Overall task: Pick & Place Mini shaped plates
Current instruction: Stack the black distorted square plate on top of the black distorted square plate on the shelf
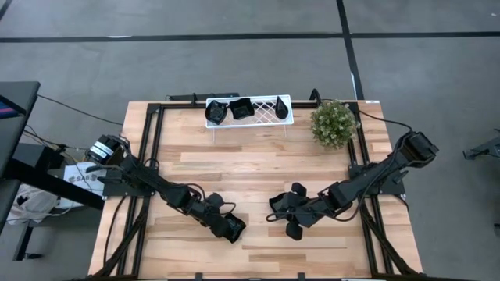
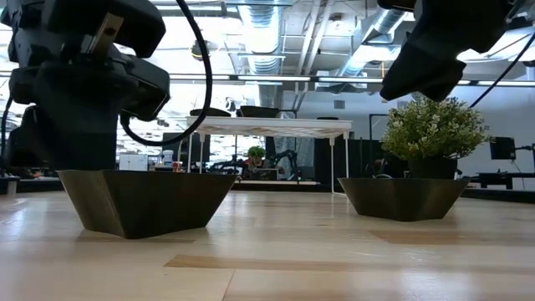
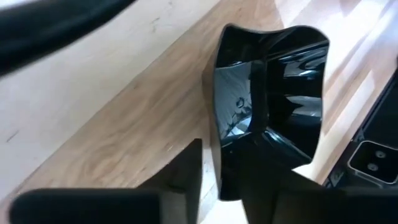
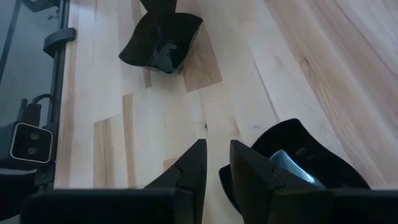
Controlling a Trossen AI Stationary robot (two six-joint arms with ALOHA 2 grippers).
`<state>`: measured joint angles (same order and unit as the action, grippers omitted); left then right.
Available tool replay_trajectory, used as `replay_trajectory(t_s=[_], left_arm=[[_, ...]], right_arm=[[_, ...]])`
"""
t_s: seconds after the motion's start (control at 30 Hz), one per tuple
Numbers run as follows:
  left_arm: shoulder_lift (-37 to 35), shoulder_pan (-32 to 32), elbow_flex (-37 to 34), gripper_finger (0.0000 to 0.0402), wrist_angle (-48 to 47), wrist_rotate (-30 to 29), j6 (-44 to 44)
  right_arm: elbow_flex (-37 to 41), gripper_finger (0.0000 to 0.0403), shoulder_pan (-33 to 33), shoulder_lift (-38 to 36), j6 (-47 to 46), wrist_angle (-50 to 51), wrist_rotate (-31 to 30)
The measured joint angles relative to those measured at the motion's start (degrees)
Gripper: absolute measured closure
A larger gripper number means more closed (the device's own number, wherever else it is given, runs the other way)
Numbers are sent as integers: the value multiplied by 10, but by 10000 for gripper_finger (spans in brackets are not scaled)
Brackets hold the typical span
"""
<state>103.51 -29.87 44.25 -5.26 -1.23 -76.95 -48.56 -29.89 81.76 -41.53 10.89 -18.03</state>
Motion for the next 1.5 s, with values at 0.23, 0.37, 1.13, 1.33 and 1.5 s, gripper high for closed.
replay_trajectory(t_s=[0.23, 0.37, 1.13, 1.33, 1.5], left_arm=[[0, 0, 0, 390, 21, -10, 1], [0, 0, 0, 393, 30, -22, 1], [-192, 30, 11, 397, -27, -174, 52], [-301, 95, 11, 397, -94, -207, 115], [-362, 166, 11, 398, -97, -206, 191]], right_arm=[[0, 337, 0, 0, 0, -8, 0], [0, 337, 0, 0, -1, -10, 0], [-59, 337, 4, -14, 63, 53, -36], [-97, 337, 32, -33, 120, 84, -48], [-115, 337, 81, -40, 181, 88, -47]])
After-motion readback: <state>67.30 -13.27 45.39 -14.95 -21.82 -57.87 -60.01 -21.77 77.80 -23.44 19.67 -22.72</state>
